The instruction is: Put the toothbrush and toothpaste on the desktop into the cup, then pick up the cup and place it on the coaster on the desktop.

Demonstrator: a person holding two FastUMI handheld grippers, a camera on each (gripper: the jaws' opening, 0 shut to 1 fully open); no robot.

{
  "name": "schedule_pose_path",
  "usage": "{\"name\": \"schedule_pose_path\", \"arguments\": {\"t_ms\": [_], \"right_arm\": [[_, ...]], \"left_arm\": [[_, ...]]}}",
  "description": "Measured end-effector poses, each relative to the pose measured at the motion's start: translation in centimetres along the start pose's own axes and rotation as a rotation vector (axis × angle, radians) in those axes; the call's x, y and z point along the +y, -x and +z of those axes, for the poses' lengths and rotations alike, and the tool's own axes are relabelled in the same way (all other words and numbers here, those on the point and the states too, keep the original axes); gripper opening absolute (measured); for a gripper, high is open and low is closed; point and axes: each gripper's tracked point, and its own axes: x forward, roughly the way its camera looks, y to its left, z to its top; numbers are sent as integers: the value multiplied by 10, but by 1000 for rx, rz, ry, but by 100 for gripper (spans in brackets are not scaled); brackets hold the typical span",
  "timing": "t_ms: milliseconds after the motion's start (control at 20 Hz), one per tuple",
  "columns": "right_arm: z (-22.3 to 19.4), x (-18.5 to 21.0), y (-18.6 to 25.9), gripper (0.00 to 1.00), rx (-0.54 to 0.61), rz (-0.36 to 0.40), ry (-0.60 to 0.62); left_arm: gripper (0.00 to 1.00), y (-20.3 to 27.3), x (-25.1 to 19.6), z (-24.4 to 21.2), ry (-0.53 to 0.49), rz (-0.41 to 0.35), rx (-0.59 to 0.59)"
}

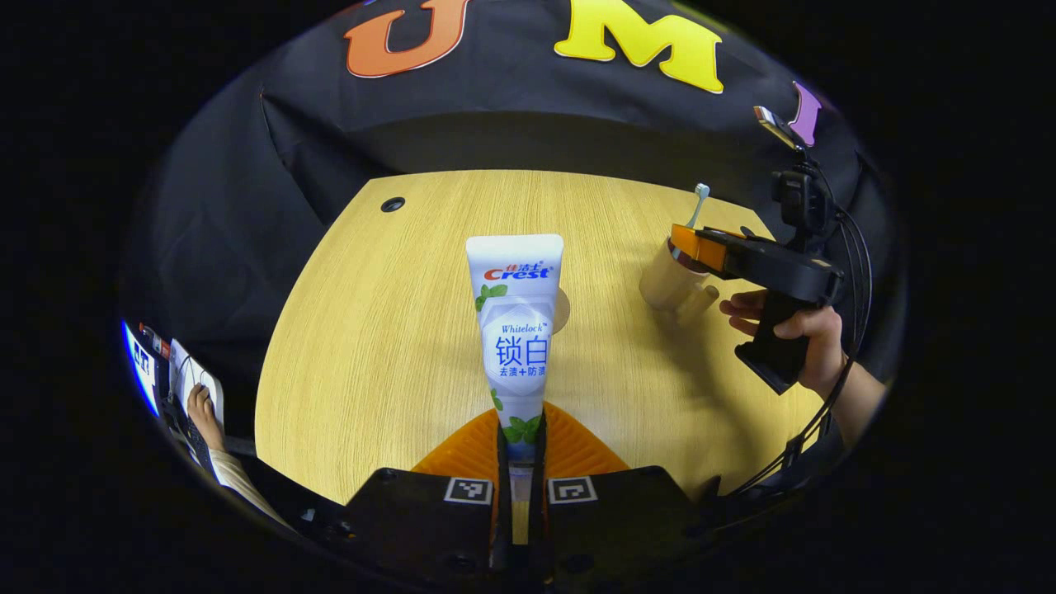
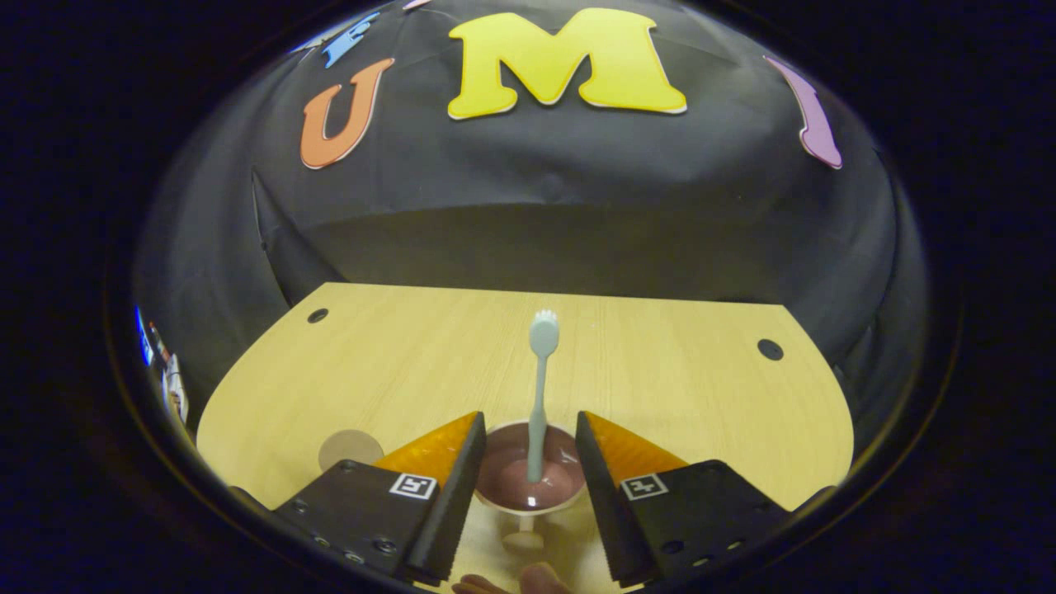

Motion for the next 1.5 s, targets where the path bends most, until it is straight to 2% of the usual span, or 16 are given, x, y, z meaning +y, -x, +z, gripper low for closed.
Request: {"name": "schedule_pose_path", "arguments": {"t_ms": [100,250,500,700,850,1100,1300,1500], "right_arm": [[8,-3,8,71,-14,-2,-8],[33,-9,35,71,-73,0,-32],[66,-30,86,71,-163,-20,-55],[67,-58,119,71,-190,-65,-55],[60,-80,130,71,-191,-105,-58],[37,-105,138,71,-152,-140,-73],[12,-126,144,71,-107,-169,-85],[-18,-146,147,71,-54,-199,-98]], "left_arm": [[10,3,-3,6,-4,4,-32],[10,4,-14,33,-31,-12,-128],[11,2,-62,111,-42,-83,-312],[11,-11,-104,160,-59,-156,-443],[10,-25,-132,186,-87,-185,-522],[10,-42,-178,221,-61,-285,-644],[11,-60,-194,235,-48,-288,-739],[11,-79,-209,229,-43,-311,-765]]}}
